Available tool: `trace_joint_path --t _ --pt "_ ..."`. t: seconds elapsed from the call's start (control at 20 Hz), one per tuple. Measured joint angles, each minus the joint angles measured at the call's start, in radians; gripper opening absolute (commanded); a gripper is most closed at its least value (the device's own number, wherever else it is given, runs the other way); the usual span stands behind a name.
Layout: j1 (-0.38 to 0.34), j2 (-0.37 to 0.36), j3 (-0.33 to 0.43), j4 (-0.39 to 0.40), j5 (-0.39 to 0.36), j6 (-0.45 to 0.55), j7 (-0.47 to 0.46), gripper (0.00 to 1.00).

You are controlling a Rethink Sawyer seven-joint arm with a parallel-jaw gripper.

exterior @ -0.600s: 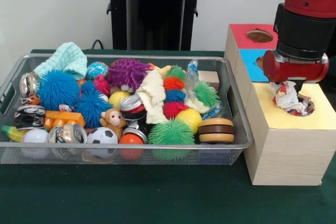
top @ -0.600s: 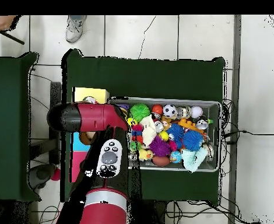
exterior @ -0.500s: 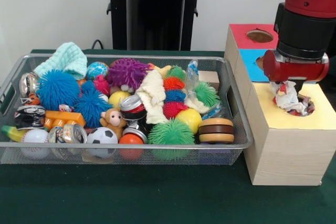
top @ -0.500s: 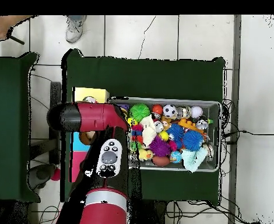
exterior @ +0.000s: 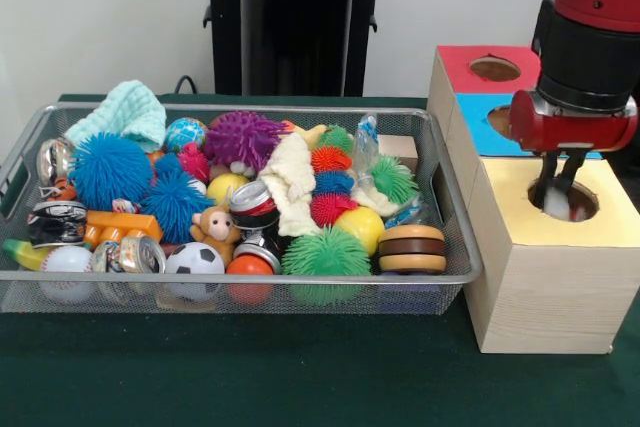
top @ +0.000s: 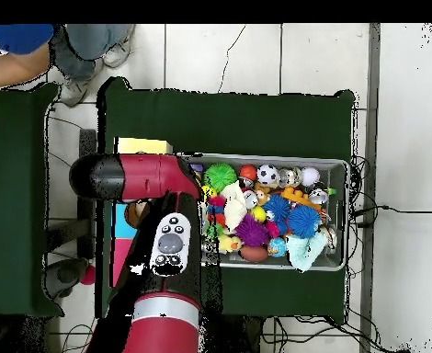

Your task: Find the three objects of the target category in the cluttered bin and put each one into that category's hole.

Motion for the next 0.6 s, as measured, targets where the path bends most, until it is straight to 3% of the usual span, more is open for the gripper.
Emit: trace_joint_path --t 0.6 --pt "0.001 0.074 -0.002 -0.052 0.0 -0.007 0.0 0.0"
